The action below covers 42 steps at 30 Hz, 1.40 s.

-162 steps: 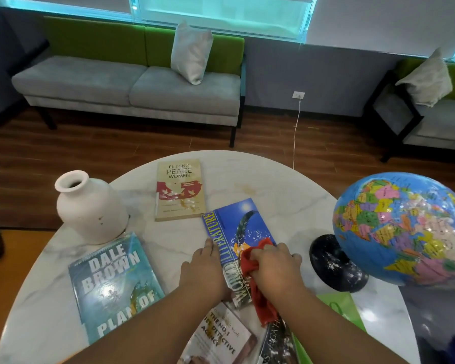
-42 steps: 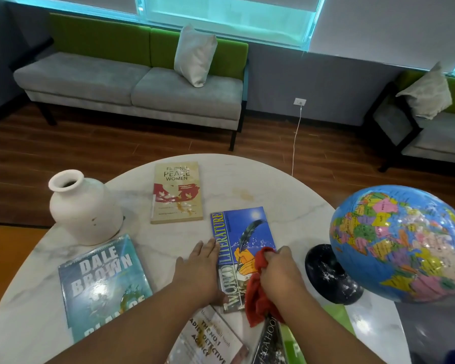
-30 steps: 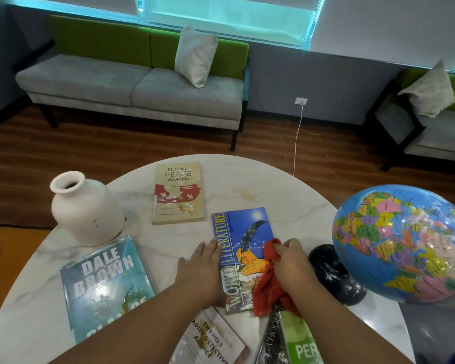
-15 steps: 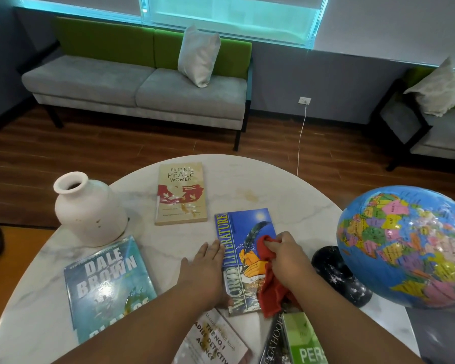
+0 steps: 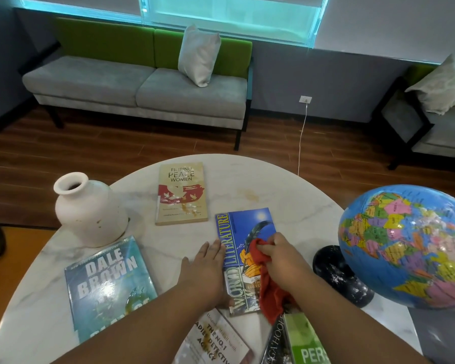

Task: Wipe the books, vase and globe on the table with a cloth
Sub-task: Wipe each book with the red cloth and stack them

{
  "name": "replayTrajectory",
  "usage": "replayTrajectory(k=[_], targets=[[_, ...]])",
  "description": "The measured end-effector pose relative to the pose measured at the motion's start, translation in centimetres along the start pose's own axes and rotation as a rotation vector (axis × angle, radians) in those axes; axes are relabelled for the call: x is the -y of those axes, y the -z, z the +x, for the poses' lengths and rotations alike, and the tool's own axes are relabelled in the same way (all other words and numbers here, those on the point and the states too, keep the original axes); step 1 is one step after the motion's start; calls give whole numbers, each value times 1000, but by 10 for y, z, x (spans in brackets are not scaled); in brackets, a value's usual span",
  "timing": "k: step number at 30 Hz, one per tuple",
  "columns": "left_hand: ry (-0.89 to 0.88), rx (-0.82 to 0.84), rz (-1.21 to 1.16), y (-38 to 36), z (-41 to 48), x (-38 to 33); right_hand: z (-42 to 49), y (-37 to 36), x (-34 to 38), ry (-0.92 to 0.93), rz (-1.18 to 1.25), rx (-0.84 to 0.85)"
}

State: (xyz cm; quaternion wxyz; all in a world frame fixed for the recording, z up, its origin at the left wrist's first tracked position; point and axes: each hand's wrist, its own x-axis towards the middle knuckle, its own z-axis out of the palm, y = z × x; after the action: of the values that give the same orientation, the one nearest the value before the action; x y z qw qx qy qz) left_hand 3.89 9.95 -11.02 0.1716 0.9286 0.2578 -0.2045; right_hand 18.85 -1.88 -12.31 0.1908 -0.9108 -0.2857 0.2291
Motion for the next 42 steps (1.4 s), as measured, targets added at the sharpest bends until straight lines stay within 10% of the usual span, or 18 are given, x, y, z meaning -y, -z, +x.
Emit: replayTrajectory(k=[37,42], targets=[[-3,-19,-7,-1,0,2,21,-10,14,121,-177,6],[-2,-9,-14,-4,1,2,-3,-19,14,392,-175,85]])
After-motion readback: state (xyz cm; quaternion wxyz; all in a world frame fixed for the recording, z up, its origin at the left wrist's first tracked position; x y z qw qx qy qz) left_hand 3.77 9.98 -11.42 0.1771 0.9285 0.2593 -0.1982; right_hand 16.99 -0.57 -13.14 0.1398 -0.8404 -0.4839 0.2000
